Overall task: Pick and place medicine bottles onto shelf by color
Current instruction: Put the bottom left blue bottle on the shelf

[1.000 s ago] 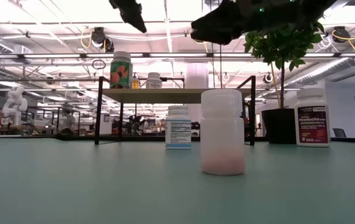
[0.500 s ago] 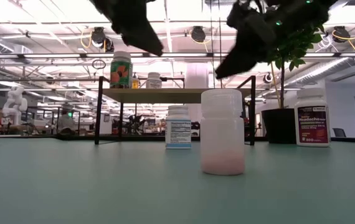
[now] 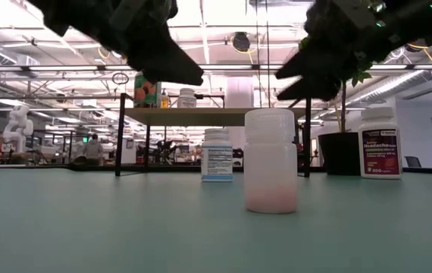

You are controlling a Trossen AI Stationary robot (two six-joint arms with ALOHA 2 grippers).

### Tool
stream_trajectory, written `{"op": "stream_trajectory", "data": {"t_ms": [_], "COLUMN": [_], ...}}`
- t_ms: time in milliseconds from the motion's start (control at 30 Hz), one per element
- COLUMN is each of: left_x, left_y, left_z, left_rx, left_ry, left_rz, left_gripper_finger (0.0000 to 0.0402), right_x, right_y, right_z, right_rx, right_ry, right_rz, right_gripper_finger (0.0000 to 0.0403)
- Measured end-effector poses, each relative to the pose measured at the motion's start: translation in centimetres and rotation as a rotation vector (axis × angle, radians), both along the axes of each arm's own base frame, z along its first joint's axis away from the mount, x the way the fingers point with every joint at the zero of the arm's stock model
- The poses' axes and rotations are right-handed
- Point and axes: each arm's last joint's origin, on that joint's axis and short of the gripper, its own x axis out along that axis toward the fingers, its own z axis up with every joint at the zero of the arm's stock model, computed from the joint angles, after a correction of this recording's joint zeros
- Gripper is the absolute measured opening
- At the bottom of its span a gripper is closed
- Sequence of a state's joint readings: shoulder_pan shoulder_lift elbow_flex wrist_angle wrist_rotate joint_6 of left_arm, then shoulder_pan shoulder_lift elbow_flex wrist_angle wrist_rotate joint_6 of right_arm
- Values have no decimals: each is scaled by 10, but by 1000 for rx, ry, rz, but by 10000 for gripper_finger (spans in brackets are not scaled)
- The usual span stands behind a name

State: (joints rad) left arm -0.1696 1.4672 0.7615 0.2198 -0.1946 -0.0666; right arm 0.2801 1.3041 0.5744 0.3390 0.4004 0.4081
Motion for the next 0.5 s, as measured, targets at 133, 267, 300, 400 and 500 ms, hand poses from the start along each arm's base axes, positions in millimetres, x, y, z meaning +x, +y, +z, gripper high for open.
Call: {"op": "stream_trajectory", "data": {"t_ms": [133,267,300,400,500], "left_x": [-9,-12,-15,-18,-29], "left_y": [-7,-16,-17,-20,-20], "left_z": [-15,-24,-29,-41,-63], "left_rx": [-35,-21,-1,32,41], "left_ry": [51,59,74,67,79], "left_rz": [-5,-27,-28,2,59], "left_gripper_finger": [179,172,169,157,146], "right_x": [-8,-3,1,13,26], "right_y": [5,2,-2,-20,-47], "right_z": [-10,-1,4,20,35], "right_rx": [6,-53,-72,-106,-136], "right_ry": [14,-66,-95,-129,-123], "right_rz": [-54,-43,-33,-29,-50], "right_gripper_finger": [318,314,314,313,313]}}
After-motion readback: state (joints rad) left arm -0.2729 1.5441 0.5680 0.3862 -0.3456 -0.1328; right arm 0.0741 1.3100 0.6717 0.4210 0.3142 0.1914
